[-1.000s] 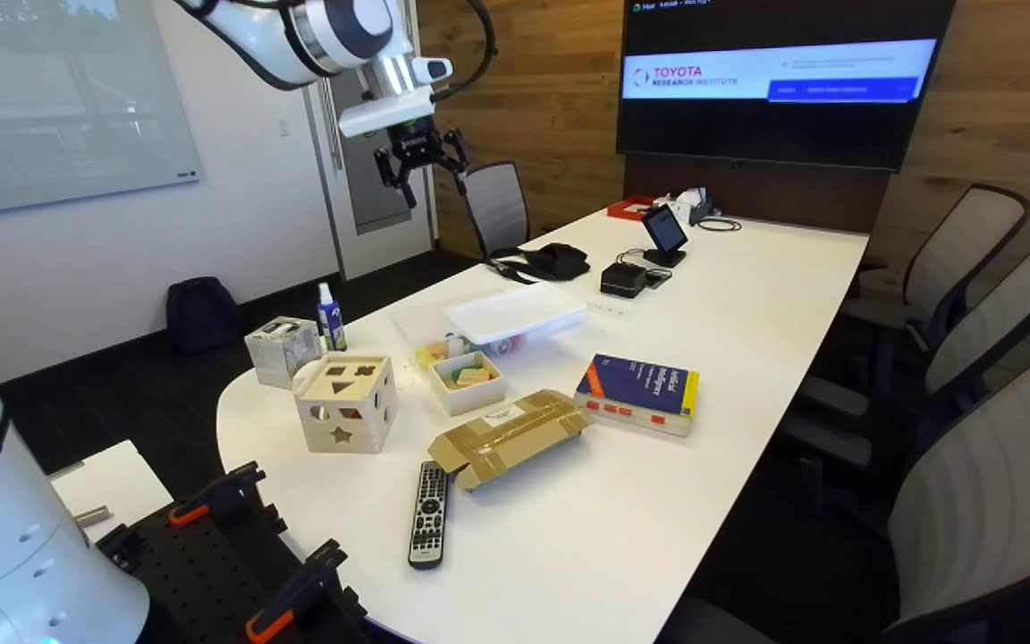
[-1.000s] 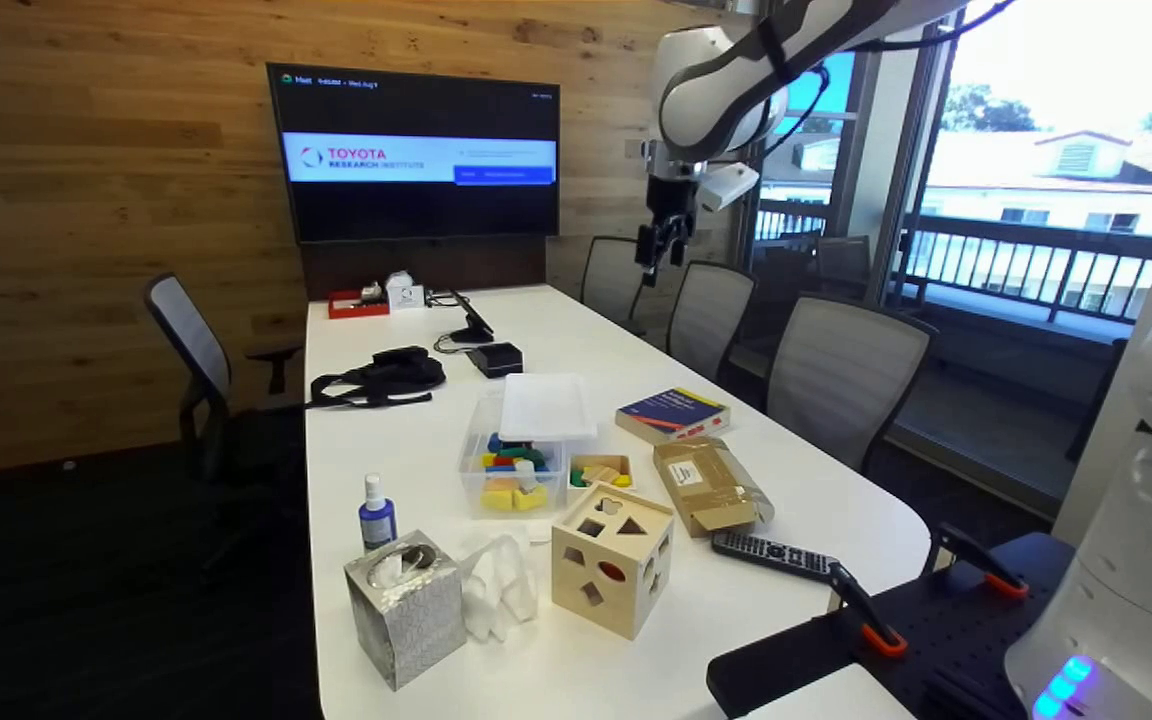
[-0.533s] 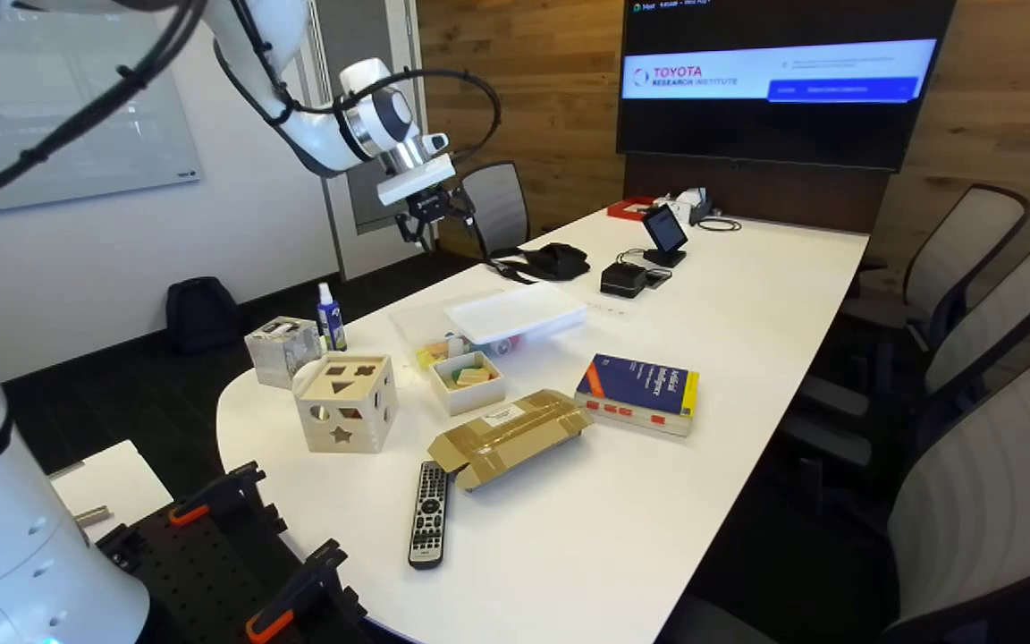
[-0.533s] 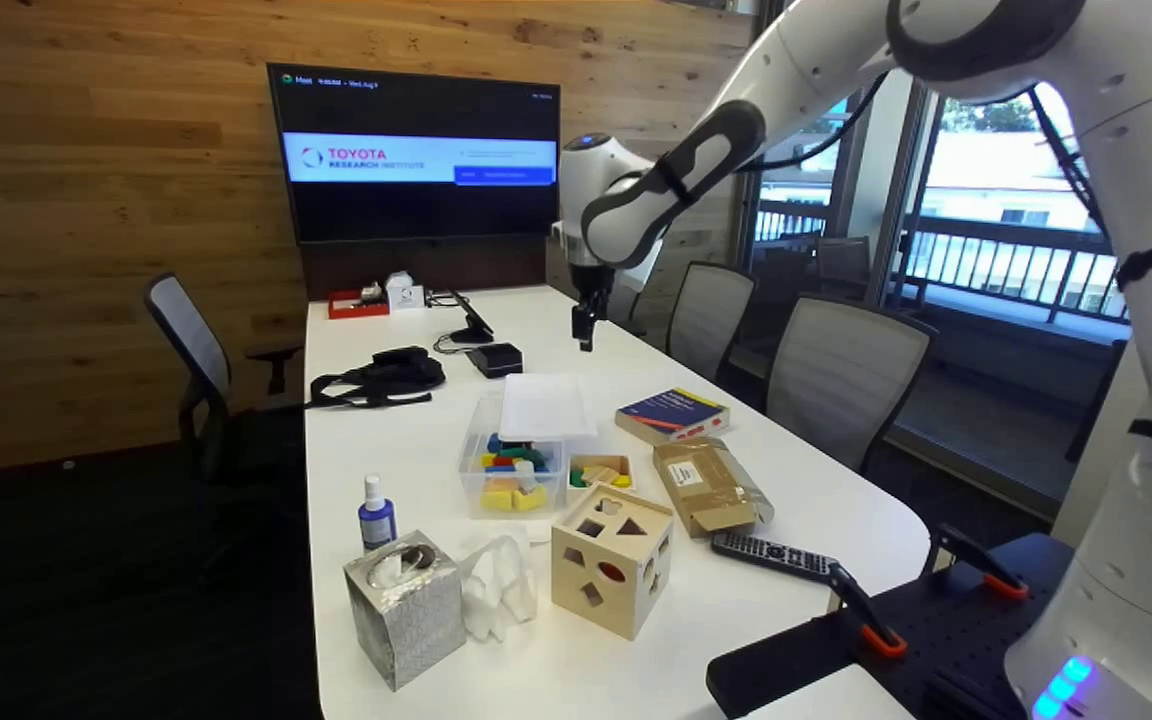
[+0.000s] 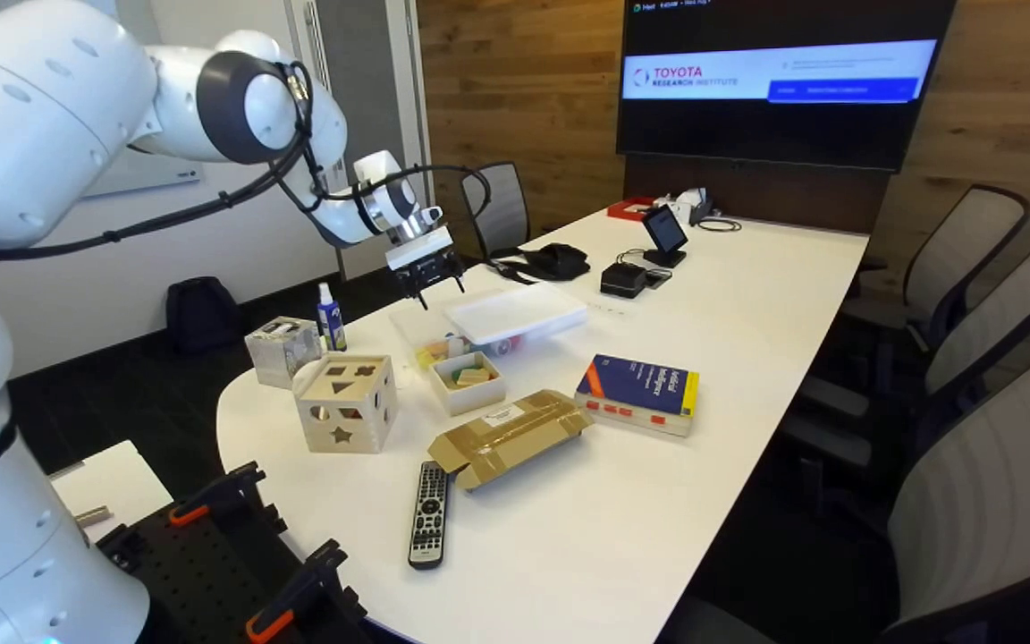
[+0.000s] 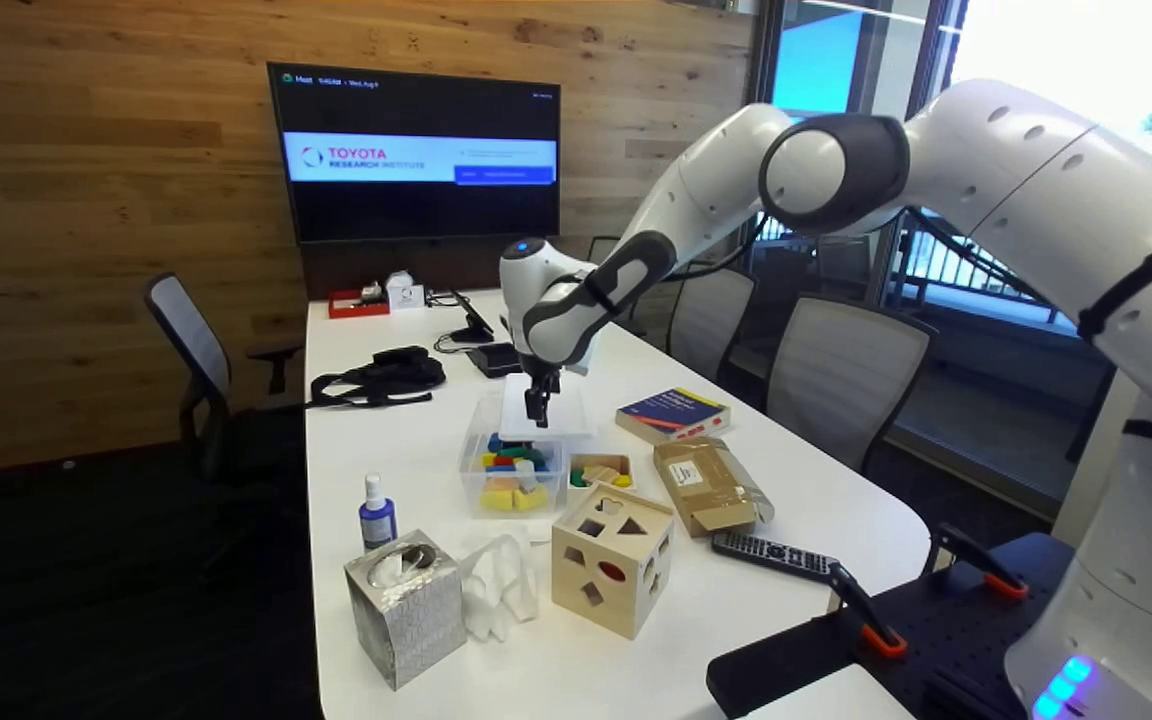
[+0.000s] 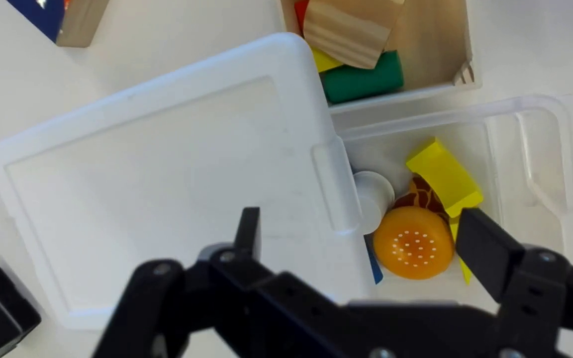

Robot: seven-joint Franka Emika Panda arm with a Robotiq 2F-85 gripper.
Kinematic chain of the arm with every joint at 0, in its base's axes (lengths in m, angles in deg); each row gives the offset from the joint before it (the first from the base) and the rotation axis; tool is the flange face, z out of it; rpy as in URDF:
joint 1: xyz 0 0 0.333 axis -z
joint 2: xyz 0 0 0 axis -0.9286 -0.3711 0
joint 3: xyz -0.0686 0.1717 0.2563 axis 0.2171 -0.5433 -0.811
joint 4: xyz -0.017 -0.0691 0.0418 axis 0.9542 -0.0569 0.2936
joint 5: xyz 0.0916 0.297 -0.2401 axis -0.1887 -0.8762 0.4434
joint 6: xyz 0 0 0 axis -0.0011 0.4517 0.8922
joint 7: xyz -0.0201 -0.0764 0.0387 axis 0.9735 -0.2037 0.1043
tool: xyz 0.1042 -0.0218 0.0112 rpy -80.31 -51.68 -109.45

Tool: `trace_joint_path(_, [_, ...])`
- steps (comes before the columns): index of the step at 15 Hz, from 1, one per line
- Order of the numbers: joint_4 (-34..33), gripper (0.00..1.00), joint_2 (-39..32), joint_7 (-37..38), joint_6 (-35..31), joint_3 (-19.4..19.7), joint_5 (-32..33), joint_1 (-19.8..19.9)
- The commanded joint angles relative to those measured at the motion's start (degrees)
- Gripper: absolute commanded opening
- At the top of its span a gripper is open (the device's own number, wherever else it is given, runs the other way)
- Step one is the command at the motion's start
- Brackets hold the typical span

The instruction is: Close the storage box

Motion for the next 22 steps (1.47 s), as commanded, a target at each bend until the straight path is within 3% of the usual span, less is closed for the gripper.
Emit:
trace_joint_path(1, [-13.7,1.0,-9.9,-3.3,3.4,1.9,-1.5,-1.9])
trace_joint_path(9, [-35.8,1.0,-24.2,-6.3,12.3,1.5,-1.1,-2.0])
trace_joint_path(11, [-38.6,0.72,-26.4,-6.7,14.5,1.4,-1.1,-2.0])
trace_joint_path(15, [-41.3,0.41,-28.7,-7.0,15.5,4.7,-5.0,-3.0])
trace_joint_path(17, [-43.6,0.34,-29.5,-7.8,16.6,5.6,-6.1,-3.4])
trace_joint_path(18, [-39.7,0.27,-26.9,-7.2,15.2,6.1,-6.2,-3.5])
trace_joint_path(21, [-41.5,0.1,-26.8,-8.7,16.1,5.8,-7.3,-3.8])
trace_joint_path(22, [-42.3,0.1,-26.9,-9.6,16.8,5.5,-7.9,-3.8])
